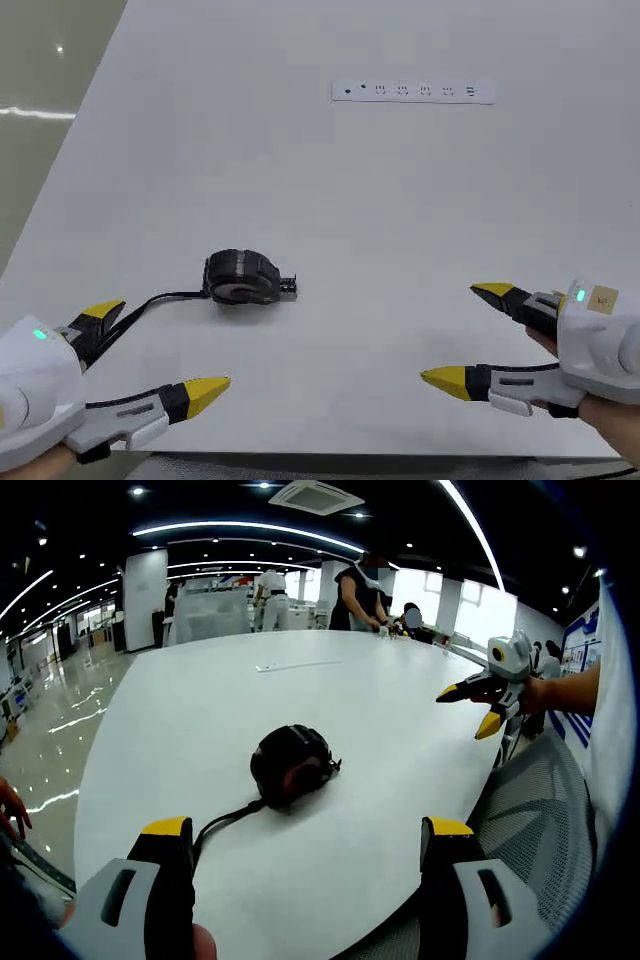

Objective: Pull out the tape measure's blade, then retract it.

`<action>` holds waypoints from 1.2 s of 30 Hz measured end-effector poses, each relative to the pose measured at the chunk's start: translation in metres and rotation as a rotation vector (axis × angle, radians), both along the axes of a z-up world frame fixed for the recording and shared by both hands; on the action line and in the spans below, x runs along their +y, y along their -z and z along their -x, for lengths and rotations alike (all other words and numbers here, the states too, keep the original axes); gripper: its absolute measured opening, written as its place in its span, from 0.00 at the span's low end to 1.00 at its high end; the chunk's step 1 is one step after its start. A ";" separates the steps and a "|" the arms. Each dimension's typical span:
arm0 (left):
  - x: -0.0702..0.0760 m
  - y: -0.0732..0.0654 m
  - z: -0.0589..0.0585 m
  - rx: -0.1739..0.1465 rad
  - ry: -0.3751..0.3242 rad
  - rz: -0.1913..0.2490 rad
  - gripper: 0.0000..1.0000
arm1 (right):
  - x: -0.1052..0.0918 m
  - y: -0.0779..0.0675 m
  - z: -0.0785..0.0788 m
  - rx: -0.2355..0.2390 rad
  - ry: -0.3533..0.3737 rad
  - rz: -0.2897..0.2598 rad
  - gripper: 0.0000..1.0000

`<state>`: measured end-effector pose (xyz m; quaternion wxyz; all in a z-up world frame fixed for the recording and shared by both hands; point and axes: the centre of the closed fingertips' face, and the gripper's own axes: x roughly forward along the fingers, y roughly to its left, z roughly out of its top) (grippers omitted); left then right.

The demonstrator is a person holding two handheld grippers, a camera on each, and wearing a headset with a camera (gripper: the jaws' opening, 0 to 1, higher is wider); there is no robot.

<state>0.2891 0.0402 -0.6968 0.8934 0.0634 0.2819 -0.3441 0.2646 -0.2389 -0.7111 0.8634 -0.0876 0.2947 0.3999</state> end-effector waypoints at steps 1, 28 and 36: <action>0.001 0.000 0.001 0.002 0.001 0.002 0.92 | -0.003 0.000 0.002 -0.002 0.008 0.002 0.76; 0.012 -0.001 0.023 0.025 0.073 -0.013 0.93 | -0.048 0.004 0.042 0.031 0.123 0.002 0.84; 0.013 0.002 0.025 0.031 0.088 -0.023 0.92 | -0.050 0.003 0.044 0.033 0.126 0.005 0.84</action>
